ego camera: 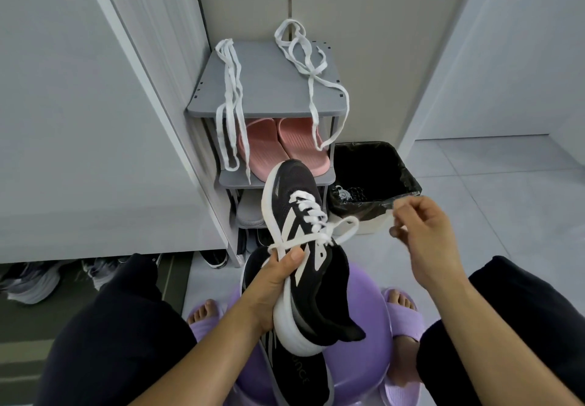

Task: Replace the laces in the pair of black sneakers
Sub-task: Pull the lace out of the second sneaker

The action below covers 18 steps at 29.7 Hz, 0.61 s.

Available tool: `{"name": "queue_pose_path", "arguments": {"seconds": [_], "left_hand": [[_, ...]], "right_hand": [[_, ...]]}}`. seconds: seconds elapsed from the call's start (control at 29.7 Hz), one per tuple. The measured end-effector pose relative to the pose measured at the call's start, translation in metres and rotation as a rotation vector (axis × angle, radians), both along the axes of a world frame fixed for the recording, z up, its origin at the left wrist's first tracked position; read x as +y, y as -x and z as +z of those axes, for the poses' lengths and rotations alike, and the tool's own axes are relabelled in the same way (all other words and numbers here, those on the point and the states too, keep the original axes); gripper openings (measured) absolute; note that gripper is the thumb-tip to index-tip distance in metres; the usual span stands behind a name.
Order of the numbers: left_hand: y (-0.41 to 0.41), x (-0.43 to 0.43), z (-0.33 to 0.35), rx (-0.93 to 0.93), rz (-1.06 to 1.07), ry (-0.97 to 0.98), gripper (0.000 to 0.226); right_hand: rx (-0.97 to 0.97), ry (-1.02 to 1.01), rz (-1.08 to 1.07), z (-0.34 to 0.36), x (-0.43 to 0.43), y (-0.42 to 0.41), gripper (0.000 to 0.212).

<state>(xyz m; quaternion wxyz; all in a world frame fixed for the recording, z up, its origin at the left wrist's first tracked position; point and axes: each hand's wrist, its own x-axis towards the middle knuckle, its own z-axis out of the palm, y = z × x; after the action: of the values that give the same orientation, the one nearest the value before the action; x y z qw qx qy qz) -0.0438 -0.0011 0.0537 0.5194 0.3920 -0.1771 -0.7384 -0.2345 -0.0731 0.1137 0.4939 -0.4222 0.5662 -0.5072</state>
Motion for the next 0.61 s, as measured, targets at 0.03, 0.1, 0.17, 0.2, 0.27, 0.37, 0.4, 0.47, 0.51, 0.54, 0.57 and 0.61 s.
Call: {"name": "queue_pose_path", "arguments": {"seconds": [0.03,0.1,0.17,0.2,0.27,0.37,0.4,0.47,0.51,0.54,0.57,0.61], "left_hand": [[0.000,0.000,0.001,0.009,0.000,-0.004,0.114],[0.000,0.000,0.001,0.015,0.013,-0.004,0.117],[0.000,0.000,0.001,0.018,0.011,0.009,0.115],[0.001,0.000,0.002,0.014,-0.005,0.017,0.112],[0.002,0.001,0.003,0.004,-0.020,0.005,0.110],[-0.001,0.001,0.001,0.018,0.004,-0.049,0.111],[-0.002,0.001,0.001,0.022,0.000,-0.049,0.112],[-0.002,0.002,0.001,0.027,-0.003,-0.057,0.112],[-0.001,0.003,0.001,0.028,-0.002,-0.062,0.113],[0.000,0.003,0.001,0.025,-0.002,-0.065,0.114],[0.001,0.003,0.001,0.026,-0.002,-0.064,0.114],[0.001,0.003,0.001,0.031,0.002,-0.063,0.115]], "right_hand": [[-0.062,-0.059,0.088,0.000,0.002,-0.001,0.015],[-0.117,-0.223,0.314,-0.009,0.014,-0.011,0.023],[-0.152,-0.309,0.444,-0.020,0.029,-0.026,0.040],[-0.161,-0.288,0.450,-0.024,0.033,-0.031,0.043],[-0.112,-0.190,0.378,-0.023,0.028,-0.029,0.028],[-0.111,-0.093,0.083,-0.007,0.006,-0.008,0.024],[-0.167,-0.105,0.050,-0.005,0.001,-0.002,0.024],[-0.216,-0.202,0.173,-0.006,0.006,-0.005,0.025],[-0.247,-0.277,0.278,-0.009,0.013,-0.012,0.031],[-0.292,-0.333,0.367,-0.014,0.020,-0.018,0.043],[-0.360,-0.370,0.424,-0.016,0.026,-0.025,0.054],[-0.427,-0.391,0.446,-0.016,0.030,-0.028,0.059]]}}
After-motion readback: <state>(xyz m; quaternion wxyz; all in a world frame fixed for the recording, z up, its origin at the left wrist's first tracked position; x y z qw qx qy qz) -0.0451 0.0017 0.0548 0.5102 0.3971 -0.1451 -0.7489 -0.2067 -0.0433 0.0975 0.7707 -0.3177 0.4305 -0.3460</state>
